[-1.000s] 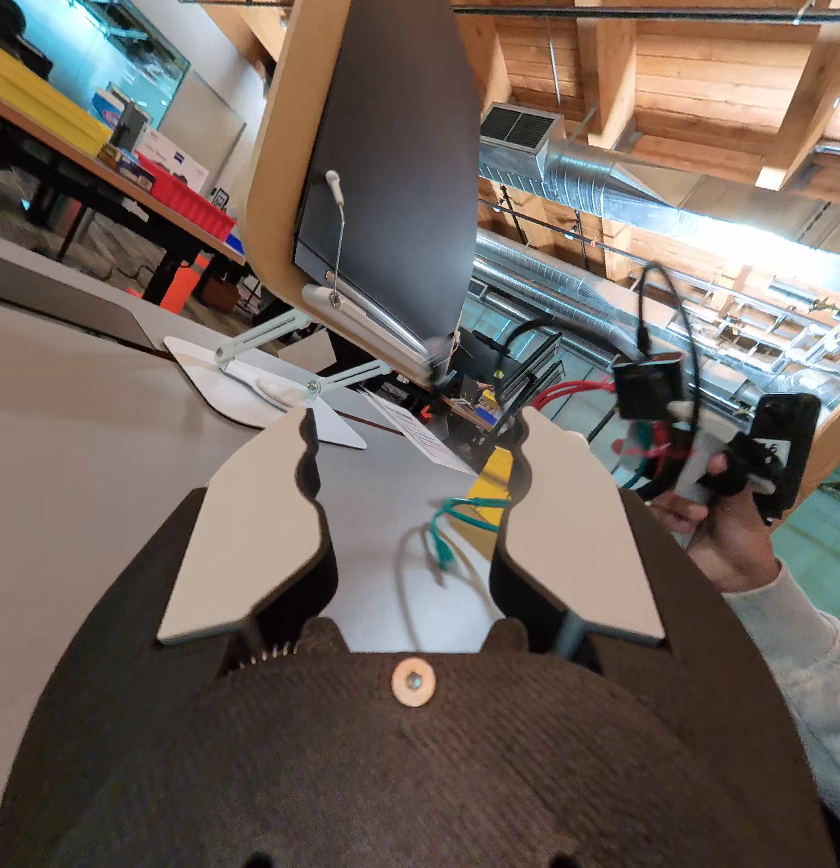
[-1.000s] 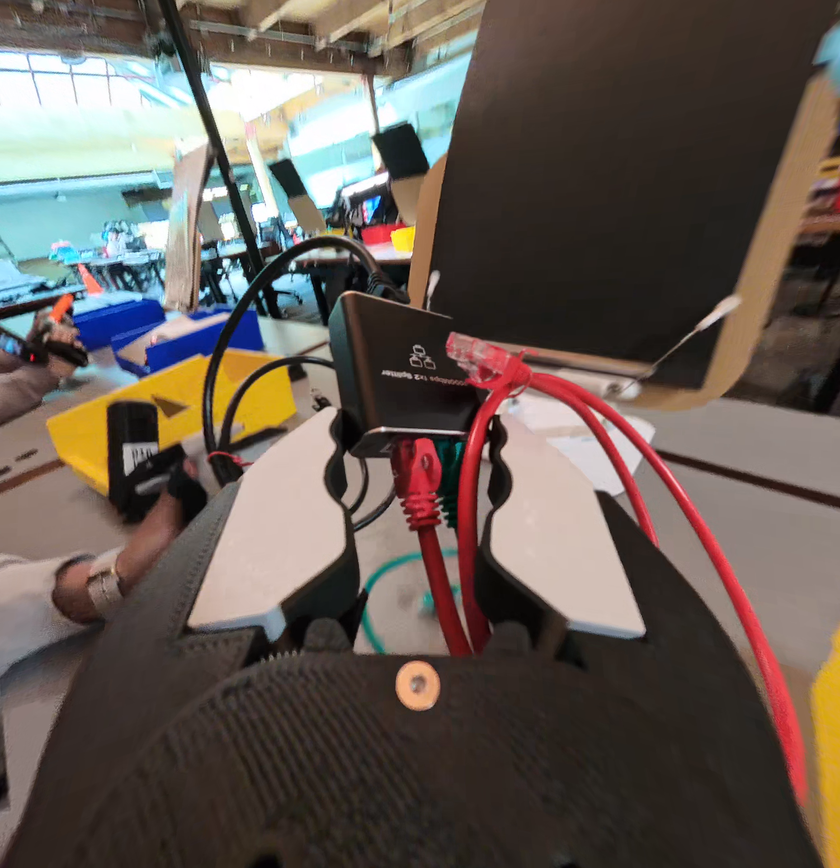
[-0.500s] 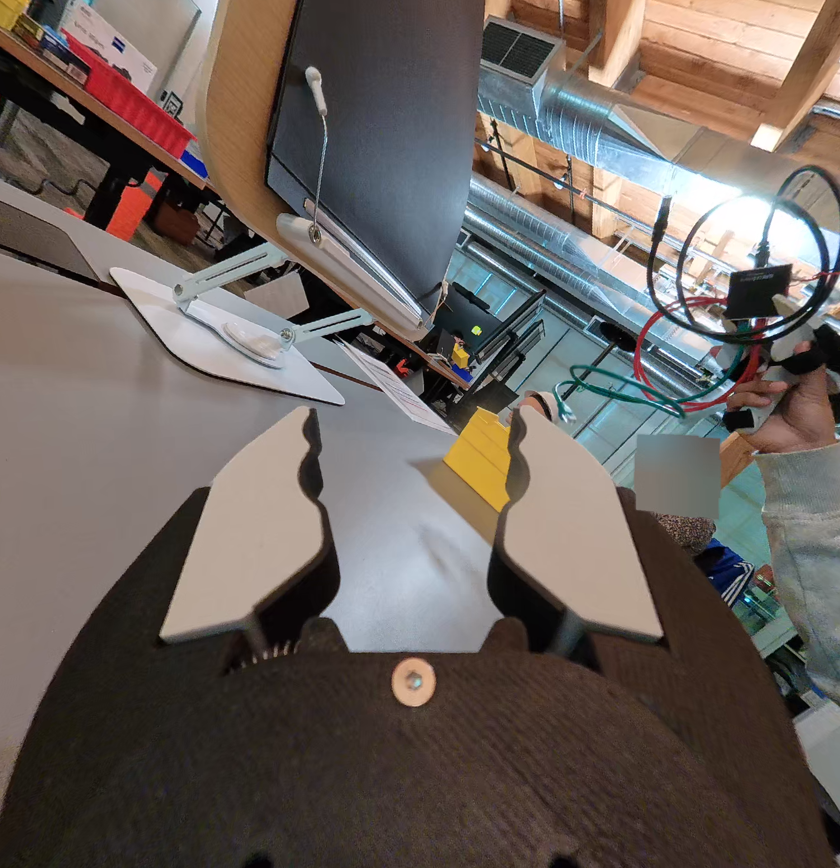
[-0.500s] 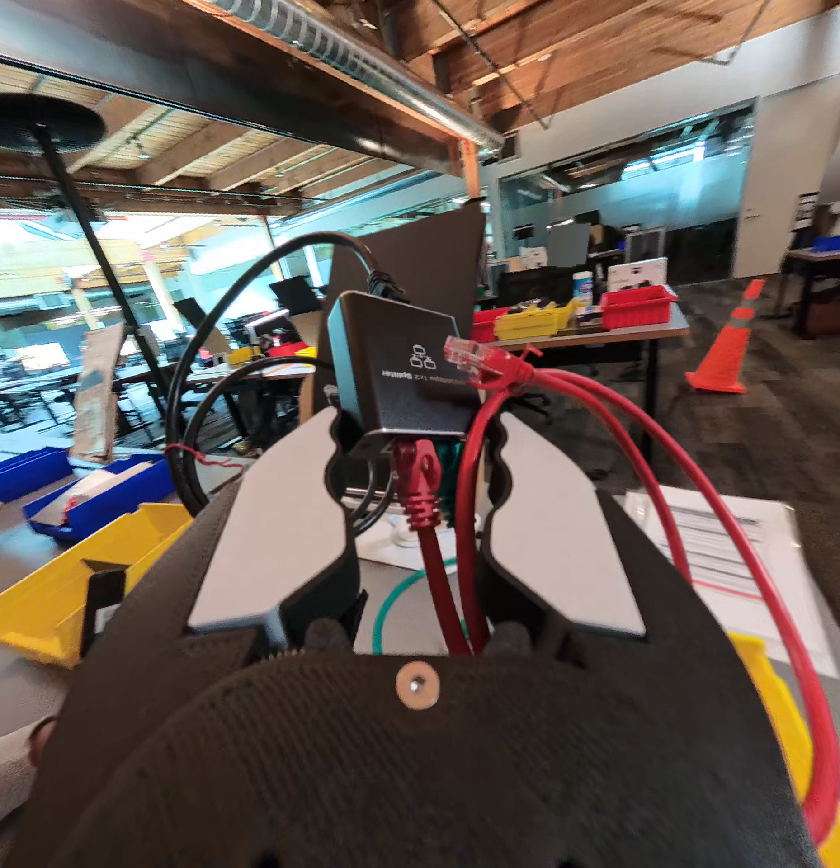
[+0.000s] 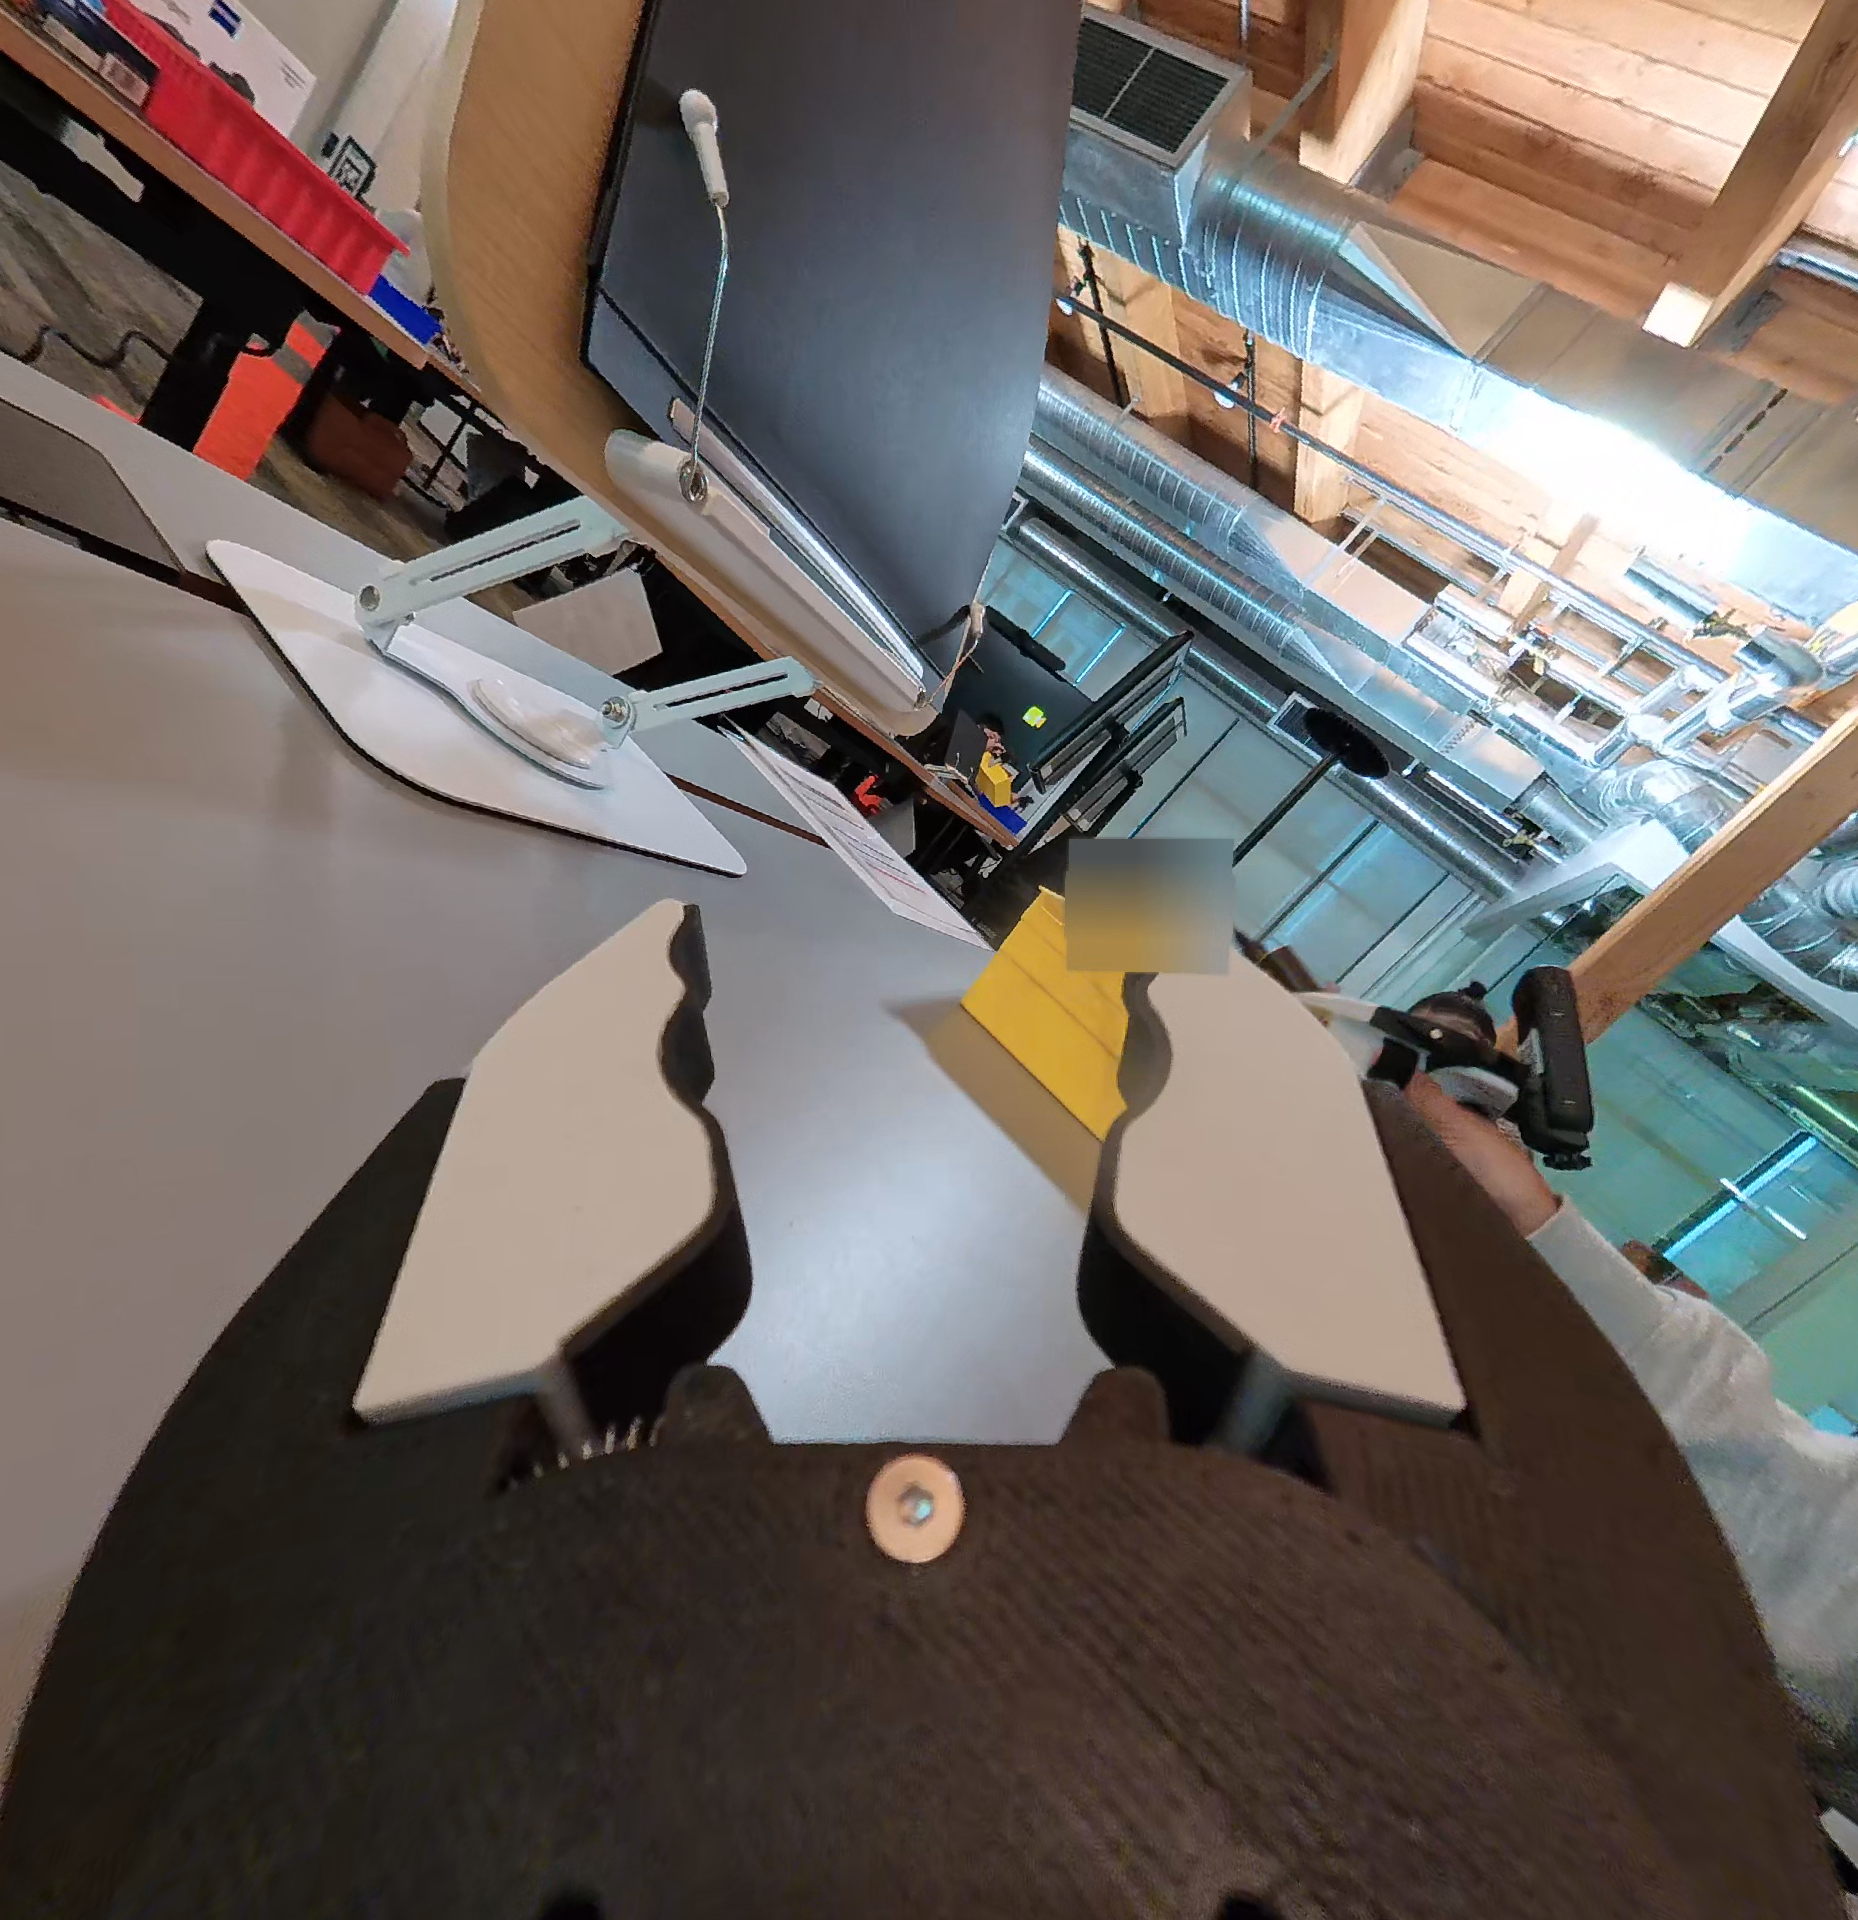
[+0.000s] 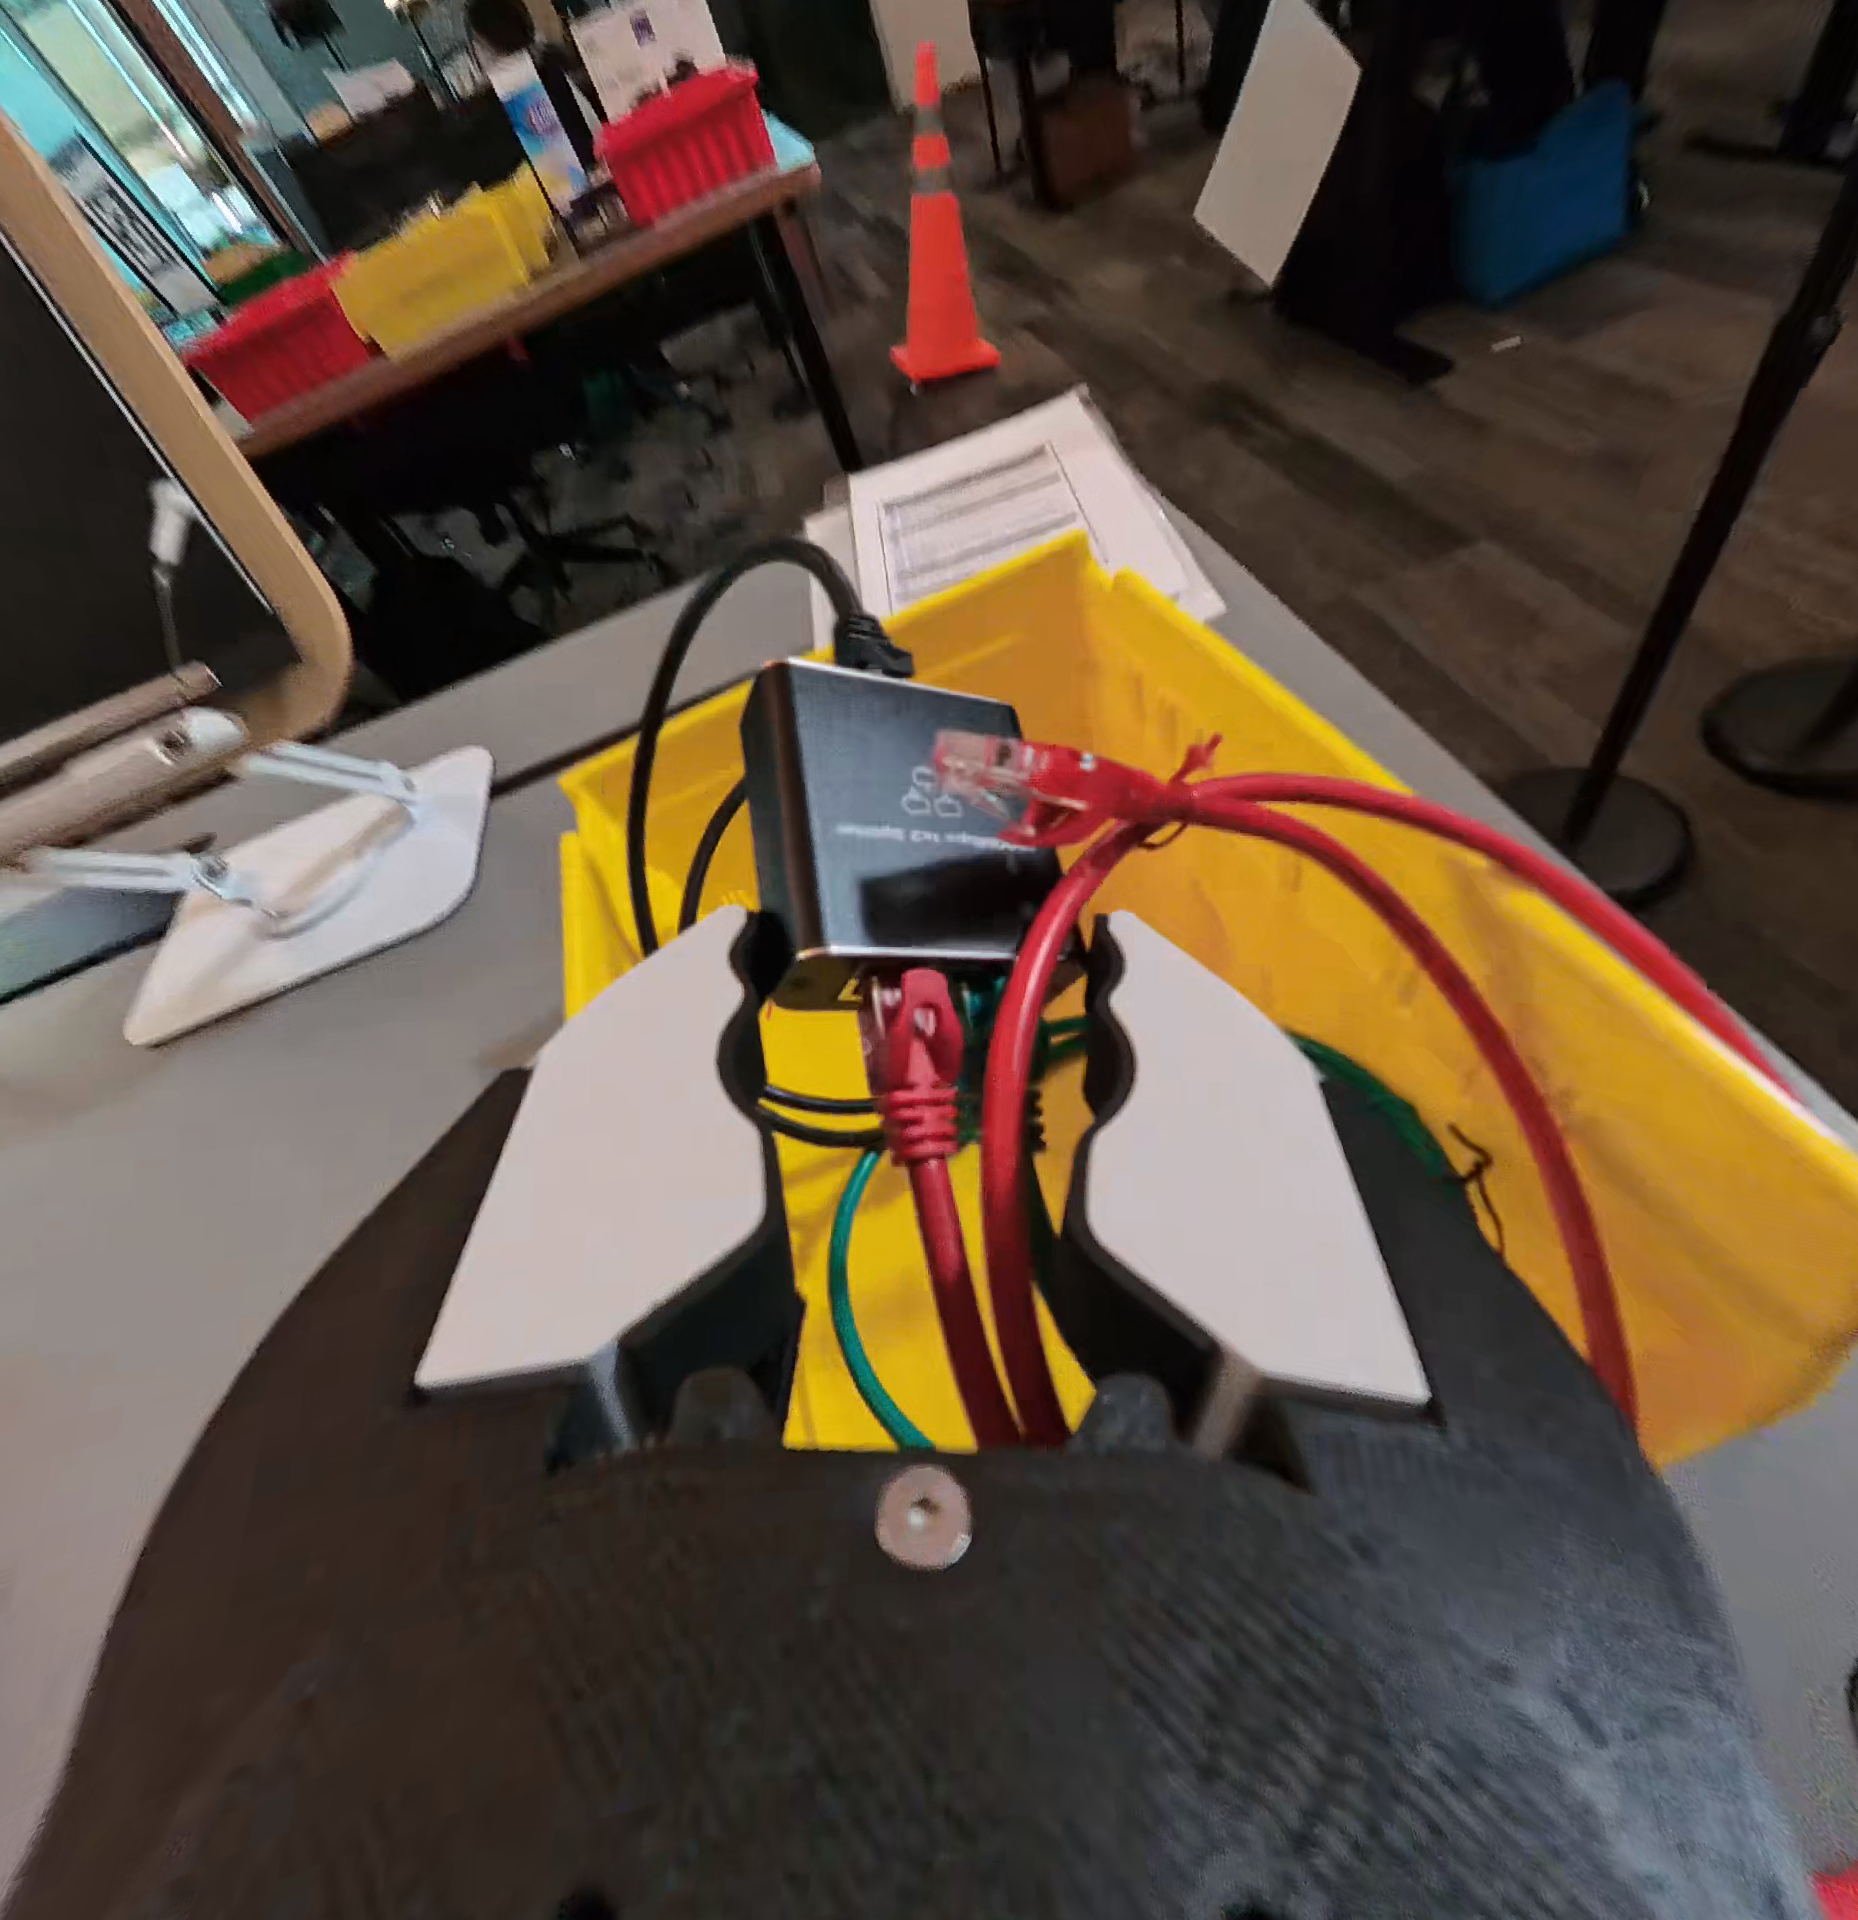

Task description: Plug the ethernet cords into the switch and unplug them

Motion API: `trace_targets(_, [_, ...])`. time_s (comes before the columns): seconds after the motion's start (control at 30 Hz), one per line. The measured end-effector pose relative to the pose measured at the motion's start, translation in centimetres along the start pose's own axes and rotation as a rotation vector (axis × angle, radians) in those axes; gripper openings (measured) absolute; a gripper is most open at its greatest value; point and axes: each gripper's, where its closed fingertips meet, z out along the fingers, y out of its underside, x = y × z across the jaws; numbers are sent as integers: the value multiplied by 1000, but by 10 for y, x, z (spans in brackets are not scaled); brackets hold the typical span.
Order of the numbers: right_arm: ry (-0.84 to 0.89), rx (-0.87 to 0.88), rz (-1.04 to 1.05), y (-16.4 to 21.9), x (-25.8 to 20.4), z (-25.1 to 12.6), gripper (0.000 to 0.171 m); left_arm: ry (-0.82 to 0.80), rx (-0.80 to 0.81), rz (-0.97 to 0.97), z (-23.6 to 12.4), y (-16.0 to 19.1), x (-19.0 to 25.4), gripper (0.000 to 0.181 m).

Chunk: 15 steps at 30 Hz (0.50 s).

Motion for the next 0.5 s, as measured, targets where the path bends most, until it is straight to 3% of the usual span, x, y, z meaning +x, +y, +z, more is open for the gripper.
trace_targets(0.07, [-10,-78,-26,11,-6,9,59,2,-1,-8,0,0,-1,77])
trace_targets(0.13, [-67,-167,-35,18,-19,11,86,3,-2,-15,0,0,-1,77])
trace_targets(0.23, [-150,-218,-52,13,-39,0,103,5,-4,-21,0,1,-2,77])
trace_targets(0.5, [-78,188,-173,-46,-12,-64,74,24,-21,-35,2,3,0,77])
